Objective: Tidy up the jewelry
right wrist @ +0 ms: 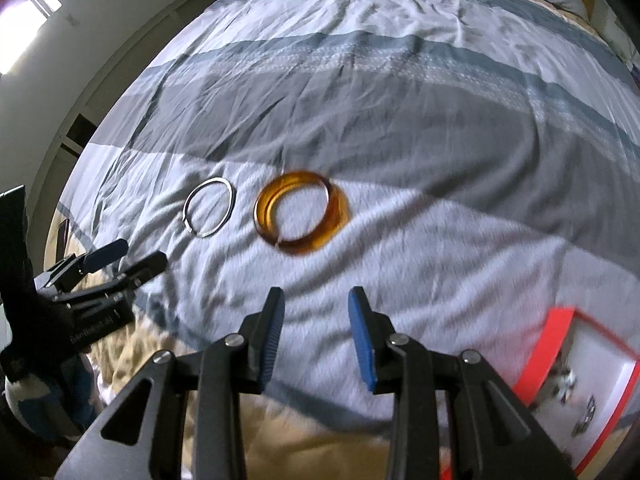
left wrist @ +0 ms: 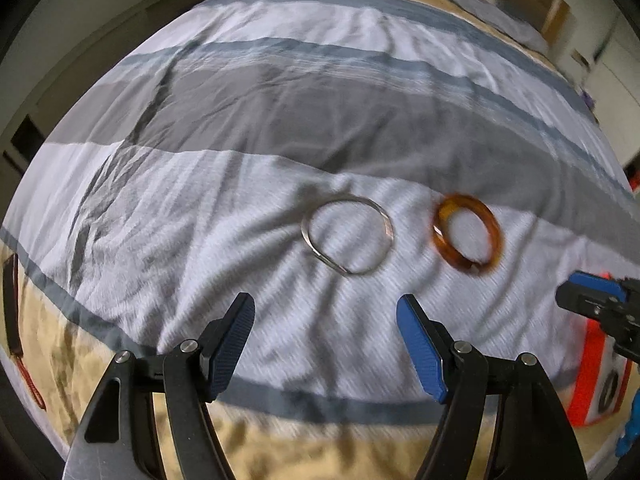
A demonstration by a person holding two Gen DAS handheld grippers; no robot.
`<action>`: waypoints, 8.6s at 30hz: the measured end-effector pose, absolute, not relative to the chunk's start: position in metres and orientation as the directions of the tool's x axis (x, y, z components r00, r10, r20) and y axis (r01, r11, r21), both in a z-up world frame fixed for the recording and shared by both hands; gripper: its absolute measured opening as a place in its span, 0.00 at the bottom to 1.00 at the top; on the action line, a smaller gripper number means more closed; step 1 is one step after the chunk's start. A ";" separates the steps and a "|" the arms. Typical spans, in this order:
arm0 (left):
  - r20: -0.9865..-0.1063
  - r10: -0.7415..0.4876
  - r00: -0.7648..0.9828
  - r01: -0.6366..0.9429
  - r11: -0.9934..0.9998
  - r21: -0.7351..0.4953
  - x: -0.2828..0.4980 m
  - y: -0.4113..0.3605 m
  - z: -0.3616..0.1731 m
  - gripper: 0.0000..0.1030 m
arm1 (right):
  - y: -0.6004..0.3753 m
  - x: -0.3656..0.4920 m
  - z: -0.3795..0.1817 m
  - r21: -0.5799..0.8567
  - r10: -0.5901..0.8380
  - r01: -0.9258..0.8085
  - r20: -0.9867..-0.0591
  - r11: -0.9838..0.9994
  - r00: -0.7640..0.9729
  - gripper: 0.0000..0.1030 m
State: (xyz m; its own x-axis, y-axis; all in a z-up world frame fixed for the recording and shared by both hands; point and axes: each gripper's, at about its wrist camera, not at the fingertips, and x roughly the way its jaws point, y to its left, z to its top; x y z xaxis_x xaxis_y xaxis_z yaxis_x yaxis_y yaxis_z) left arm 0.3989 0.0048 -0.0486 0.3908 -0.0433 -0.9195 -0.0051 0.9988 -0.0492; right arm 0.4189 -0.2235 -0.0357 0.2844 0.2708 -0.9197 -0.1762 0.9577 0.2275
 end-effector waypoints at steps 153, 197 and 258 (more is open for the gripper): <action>-0.727 -0.509 0.460 0.632 0.763 -0.135 0.235 -0.300 -0.026 0.57 | -0.473 0.196 -0.011 -0.021 -0.093 0.120 -0.768 0.993 0.634 0.34; -0.603 -0.236 0.762 0.316 0.948 0.027 -0.025 -0.125 0.041 0.99 | -0.327 -0.056 0.021 0.034 -0.105 0.172 -0.670 0.984 0.735 0.67; -0.693 -0.183 0.697 0.286 0.958 0.035 -0.010 -0.115 -0.001 0.99 | -0.327 -0.044 -0.006 0.027 -0.109 0.181 -0.708 0.983 0.698 0.67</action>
